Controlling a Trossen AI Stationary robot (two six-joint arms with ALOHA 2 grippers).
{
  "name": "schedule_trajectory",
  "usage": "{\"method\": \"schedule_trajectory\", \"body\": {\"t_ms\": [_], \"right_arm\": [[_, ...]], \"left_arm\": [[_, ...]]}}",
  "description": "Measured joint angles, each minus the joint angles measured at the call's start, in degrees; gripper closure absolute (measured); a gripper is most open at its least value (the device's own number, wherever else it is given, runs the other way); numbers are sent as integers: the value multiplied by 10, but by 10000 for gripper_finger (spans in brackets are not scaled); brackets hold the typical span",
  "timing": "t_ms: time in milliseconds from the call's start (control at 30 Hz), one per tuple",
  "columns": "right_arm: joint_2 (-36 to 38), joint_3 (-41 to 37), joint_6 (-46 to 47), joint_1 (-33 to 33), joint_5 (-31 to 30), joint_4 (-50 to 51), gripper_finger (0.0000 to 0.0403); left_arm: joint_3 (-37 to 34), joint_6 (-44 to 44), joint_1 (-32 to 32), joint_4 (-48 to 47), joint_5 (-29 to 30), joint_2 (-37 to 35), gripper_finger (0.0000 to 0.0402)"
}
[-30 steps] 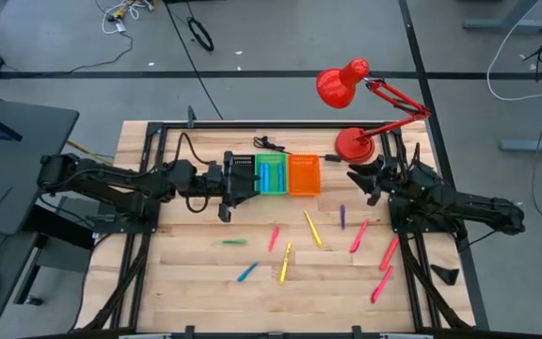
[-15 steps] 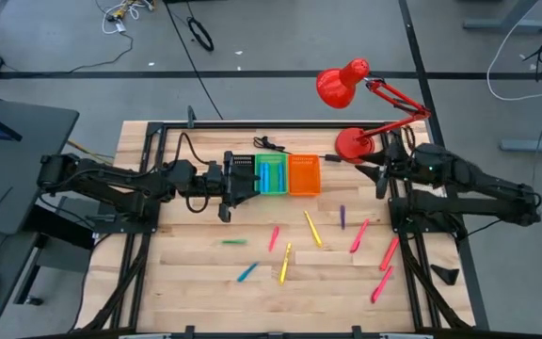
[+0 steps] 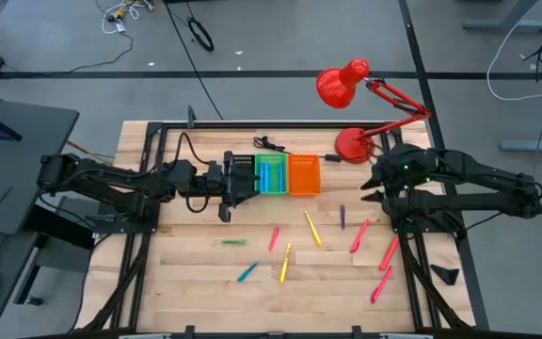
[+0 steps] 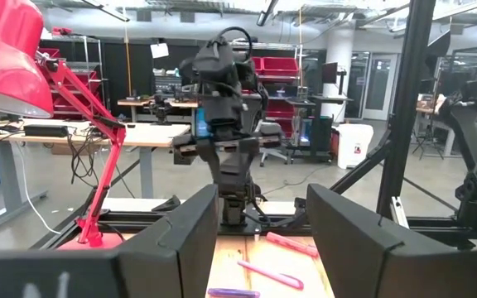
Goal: Pick & Place Markers
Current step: Put the large red highlighter pen into the green bin
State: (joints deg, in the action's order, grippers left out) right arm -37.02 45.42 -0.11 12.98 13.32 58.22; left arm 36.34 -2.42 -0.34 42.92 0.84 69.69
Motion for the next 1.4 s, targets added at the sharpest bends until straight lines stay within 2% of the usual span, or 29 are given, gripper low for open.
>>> {"method": "schedule_trajectory", "body": {"t_ms": [267,400,667,1000,1400], "right_arm": [[-42,40,-181,-34,18,168,238],[-47,42,-214,-55,18,218,238],[-47,42,-201,-129,22,261,238],[-79,42,-167,-272,22,264,238],[-143,42,-104,-409,28,210,238]], "left_arm": [[0,0,0,0,0,0,209],[0,0,0,0,0,0,209],[0,0,0,-1,0,0,209],[0,0,0,-1,0,0,209],[0,0,0,-1,-3,0,209]]}}
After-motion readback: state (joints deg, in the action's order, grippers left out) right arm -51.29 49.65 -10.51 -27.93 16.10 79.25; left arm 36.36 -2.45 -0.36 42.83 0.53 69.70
